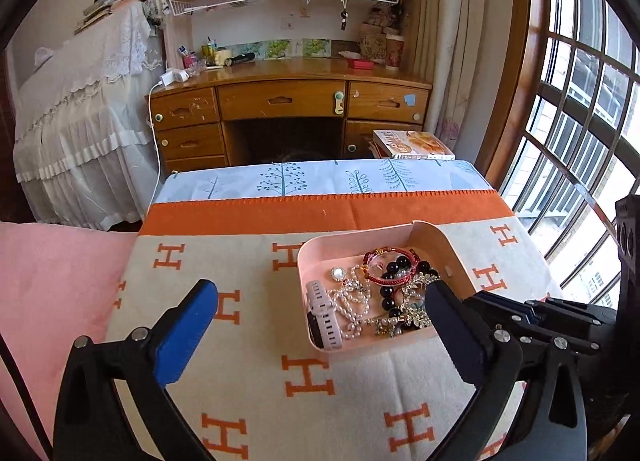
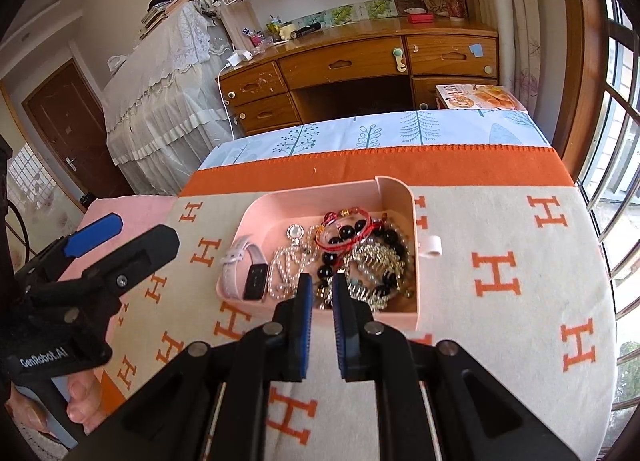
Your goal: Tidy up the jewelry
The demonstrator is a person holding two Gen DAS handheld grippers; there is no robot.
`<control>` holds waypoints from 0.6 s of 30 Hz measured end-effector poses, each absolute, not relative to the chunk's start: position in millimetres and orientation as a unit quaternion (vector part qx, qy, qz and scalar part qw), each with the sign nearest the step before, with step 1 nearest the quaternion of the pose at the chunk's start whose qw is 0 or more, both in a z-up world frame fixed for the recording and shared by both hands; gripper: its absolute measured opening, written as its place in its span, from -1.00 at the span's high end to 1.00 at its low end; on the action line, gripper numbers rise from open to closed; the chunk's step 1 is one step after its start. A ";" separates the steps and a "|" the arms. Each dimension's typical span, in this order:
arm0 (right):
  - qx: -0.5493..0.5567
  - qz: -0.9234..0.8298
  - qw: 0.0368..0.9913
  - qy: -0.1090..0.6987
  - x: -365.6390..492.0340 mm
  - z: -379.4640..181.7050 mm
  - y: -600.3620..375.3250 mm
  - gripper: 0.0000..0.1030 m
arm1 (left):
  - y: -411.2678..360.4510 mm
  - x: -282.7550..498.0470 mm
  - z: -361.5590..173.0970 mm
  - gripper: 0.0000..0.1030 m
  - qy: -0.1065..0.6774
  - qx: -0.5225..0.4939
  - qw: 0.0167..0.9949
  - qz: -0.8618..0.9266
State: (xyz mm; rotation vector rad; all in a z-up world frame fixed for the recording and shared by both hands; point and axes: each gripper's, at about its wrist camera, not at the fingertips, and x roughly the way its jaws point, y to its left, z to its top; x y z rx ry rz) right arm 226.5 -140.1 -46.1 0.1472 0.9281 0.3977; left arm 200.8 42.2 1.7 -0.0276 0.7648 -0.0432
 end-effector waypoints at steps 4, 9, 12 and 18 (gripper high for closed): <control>0.063 0.167 0.875 0.451 191.4 -38.5 -143.1 0.80 | 39.7 170.8 4.2 -0.98 0.391 -0.023 0.920 0.002; 0.066 0.148 0.889 0.429 151.4 -18.4 -151.5 0.51 | 39.6 128.3 8.0 -0.98 0.383 -0.041 0.923 0.003; 0.060 0.140 0.897 0.416 131.2 -7.6 -154.9 0.30 | 39.9 107.2 10.1 -0.98 0.386 -0.048 0.921 0.012; 0.067 0.147 0.903 0.399 92.9 6.6 -157.7 0.29 | 32.7 67.5 17.4 -0.98 0.369 -0.030 0.928 0.045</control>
